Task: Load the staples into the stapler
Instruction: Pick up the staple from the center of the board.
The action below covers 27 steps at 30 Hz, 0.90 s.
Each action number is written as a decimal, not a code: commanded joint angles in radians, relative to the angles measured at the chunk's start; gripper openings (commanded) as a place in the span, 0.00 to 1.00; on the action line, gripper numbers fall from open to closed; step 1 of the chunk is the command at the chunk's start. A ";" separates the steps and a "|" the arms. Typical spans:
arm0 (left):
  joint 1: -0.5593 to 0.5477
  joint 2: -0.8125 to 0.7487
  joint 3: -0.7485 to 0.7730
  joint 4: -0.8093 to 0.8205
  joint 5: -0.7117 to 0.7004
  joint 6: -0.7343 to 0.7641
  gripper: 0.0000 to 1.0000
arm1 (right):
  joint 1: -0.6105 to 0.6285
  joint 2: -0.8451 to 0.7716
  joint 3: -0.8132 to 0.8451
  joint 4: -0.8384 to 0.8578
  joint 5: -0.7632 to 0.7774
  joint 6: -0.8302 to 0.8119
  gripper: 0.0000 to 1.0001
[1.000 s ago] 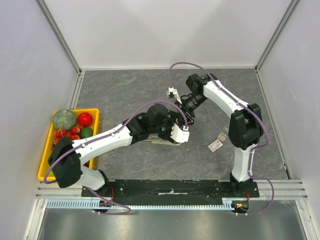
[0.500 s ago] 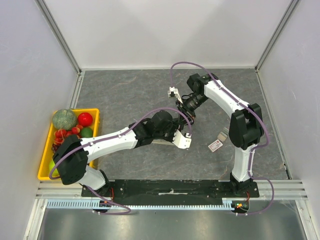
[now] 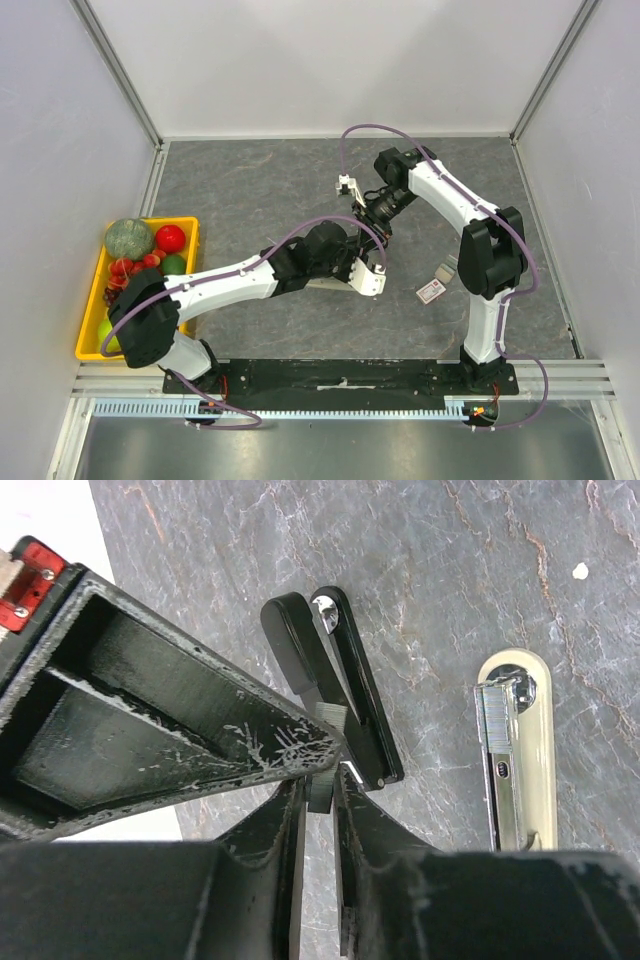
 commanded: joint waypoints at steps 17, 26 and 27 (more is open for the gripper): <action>-0.016 -0.003 0.015 -0.115 0.019 -0.197 0.08 | -0.117 -0.120 0.053 -0.102 0.071 -0.016 0.40; 0.080 -0.018 0.098 -0.250 0.266 -0.488 0.08 | -0.347 -0.467 -0.261 0.170 0.351 -0.058 0.42; 0.112 -0.002 0.130 -0.267 0.295 -0.529 0.09 | -0.355 -0.515 -0.312 0.271 0.383 -0.088 0.42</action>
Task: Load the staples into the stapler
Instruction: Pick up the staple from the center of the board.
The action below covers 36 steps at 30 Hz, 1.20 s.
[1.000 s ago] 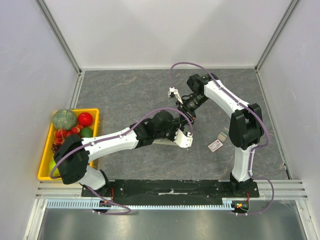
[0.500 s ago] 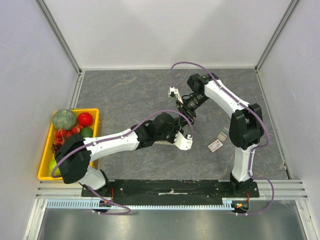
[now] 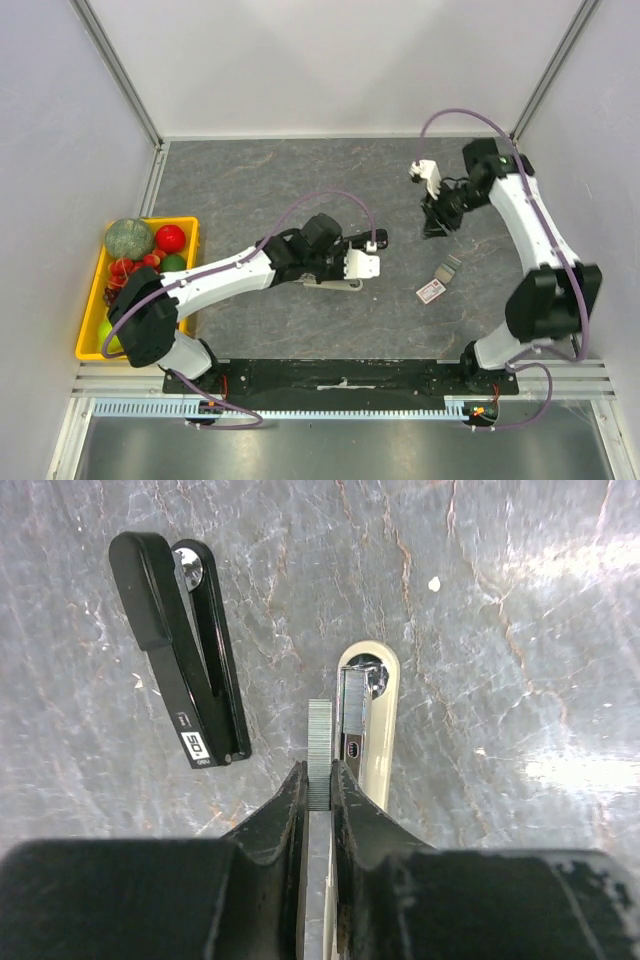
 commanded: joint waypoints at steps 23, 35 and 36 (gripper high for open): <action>0.249 0.428 0.571 -0.404 0.791 -0.626 0.13 | 0.568 -0.635 -0.754 0.832 0.568 -0.316 0.59; 0.262 0.437 0.568 -0.397 0.847 -0.648 0.14 | 0.652 -0.590 -0.799 0.964 0.586 -0.266 0.52; 0.263 0.437 0.567 -0.393 0.851 -0.651 0.14 | 0.655 -0.592 -0.803 0.964 0.586 -0.266 0.51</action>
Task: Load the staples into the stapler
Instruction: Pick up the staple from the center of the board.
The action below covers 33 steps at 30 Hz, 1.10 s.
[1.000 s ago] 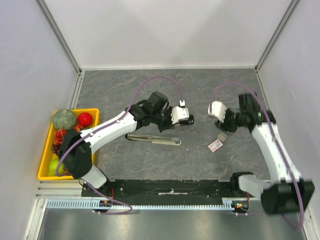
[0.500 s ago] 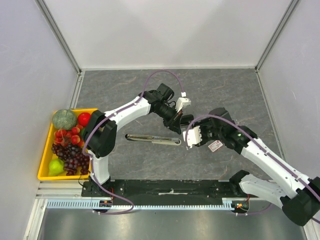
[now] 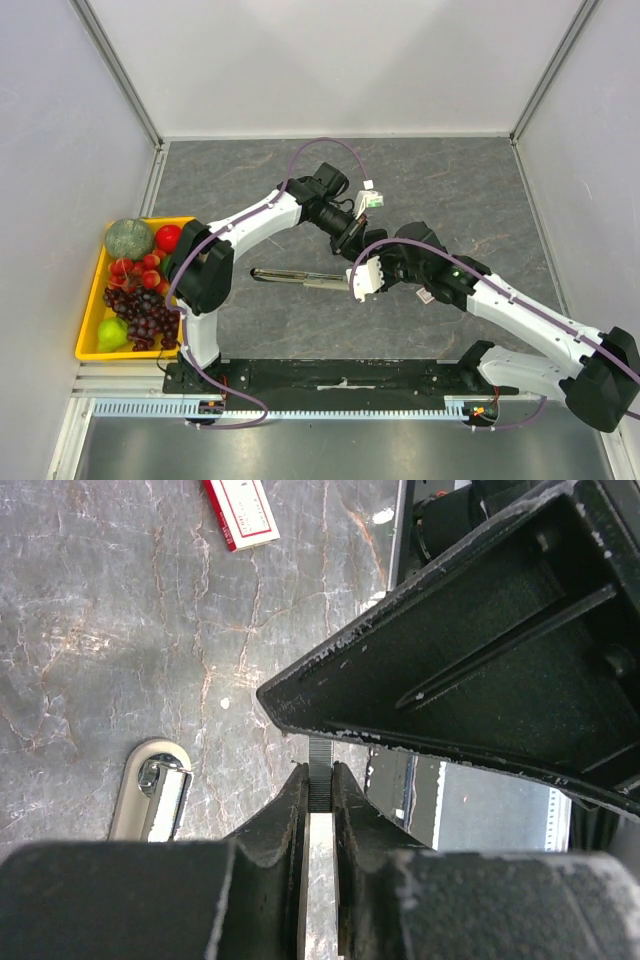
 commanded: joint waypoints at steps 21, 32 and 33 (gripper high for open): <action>0.026 0.019 0.028 -0.004 0.098 -0.047 0.16 | 0.035 -0.024 -0.038 0.097 0.027 0.031 0.27; 0.044 0.010 0.030 -0.004 0.113 -0.047 0.55 | 0.054 -0.044 -0.013 0.061 0.031 0.046 0.18; 0.052 0.005 0.033 -0.002 0.107 -0.047 0.61 | 0.054 -0.045 -0.008 0.054 0.030 0.052 0.18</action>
